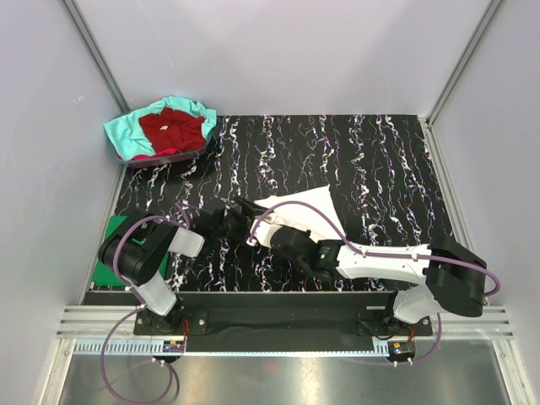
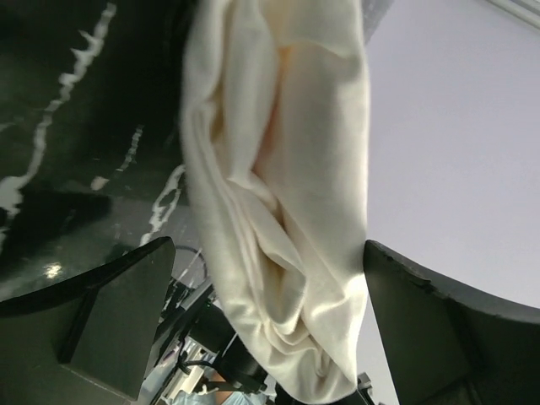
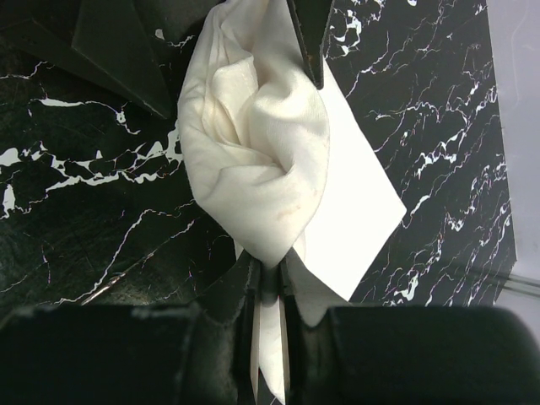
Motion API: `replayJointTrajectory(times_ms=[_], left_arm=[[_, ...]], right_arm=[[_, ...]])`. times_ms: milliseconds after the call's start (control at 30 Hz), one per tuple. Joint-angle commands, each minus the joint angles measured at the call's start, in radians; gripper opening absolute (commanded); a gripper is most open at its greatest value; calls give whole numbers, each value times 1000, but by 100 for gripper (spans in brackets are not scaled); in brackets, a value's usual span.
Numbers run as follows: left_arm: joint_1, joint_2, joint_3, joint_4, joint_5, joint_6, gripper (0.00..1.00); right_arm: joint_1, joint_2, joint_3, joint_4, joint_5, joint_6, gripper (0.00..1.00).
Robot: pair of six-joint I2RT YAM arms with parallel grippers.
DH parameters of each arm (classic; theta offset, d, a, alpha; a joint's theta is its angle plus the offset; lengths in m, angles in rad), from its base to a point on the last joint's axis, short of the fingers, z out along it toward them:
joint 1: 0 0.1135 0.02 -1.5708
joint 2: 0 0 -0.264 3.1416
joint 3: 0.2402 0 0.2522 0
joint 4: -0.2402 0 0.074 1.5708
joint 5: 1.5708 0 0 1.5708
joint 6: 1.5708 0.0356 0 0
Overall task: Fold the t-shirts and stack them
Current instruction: Neatly place the folded tshirt to the corner
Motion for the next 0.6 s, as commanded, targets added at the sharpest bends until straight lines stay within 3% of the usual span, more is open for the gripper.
replayJointTrajectory(times_ms=[0,567], left_arm=[[1,-18,64,-89,-43,30,99],[2,169,87,50,-48,-17,99]], right_arm=[[-6,-35,9,37,-3,12,0],[-4,-27,24,20,-25,26,0]])
